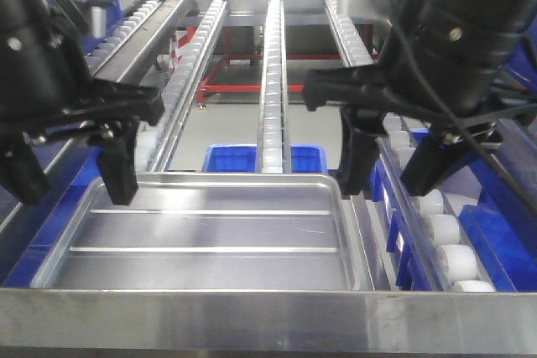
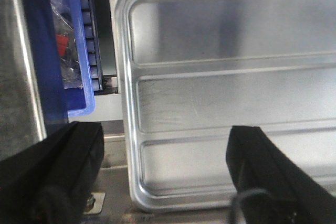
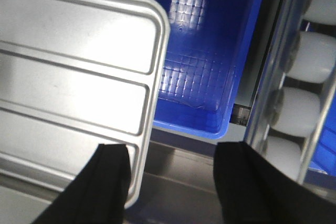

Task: Grab silver tray and stack on right shelf
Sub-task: 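Lower both grippers onto the tray's side rims and close them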

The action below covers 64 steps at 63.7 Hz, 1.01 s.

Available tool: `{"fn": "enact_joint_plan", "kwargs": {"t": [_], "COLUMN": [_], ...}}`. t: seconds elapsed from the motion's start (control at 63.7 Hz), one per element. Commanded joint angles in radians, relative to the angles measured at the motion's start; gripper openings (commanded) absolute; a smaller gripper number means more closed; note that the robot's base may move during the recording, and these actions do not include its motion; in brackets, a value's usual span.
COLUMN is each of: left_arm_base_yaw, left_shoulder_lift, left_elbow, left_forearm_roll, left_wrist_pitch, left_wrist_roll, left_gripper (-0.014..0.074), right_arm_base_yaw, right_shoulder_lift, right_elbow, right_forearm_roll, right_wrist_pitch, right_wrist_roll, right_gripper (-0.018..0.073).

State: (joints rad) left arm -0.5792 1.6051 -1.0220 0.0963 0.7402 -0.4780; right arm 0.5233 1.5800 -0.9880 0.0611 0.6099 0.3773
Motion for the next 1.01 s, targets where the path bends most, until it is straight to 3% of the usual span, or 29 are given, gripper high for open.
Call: {"fn": "enact_joint_plan", "kwargs": {"t": [0.0,0.204,0.471,0.99], "left_arm_base_yaw": [-0.001,-0.001,0.056,0.048], "left_shoulder_lift": [-0.016,0.007,0.007,0.056], "left_elbow": [-0.029,-0.029,-0.029,-0.029], "left_forearm_roll": [0.003,0.026,0.007,0.009], "left_wrist_pitch": [-0.04,-0.04,-0.055,-0.087], "left_wrist_roll": [-0.018,-0.02,-0.027,-0.019], "left_gripper": [0.0388,0.0388,0.0388,0.0388], "right_arm_base_yaw": [-0.001,-0.001,0.004,0.004], "right_shoulder_lift": [-0.013,0.024,0.075,0.133], "right_elbow": [-0.042,-0.056,-0.074,-0.074], "right_forearm_roll": [0.013,0.018,0.041,0.041], "right_wrist_pitch": [-0.052,-0.067,-0.076,-0.091], "right_wrist_roll": [0.001,0.001,0.001,0.001], "right_gripper": [0.0466,0.0466,0.0466,0.0466]}}
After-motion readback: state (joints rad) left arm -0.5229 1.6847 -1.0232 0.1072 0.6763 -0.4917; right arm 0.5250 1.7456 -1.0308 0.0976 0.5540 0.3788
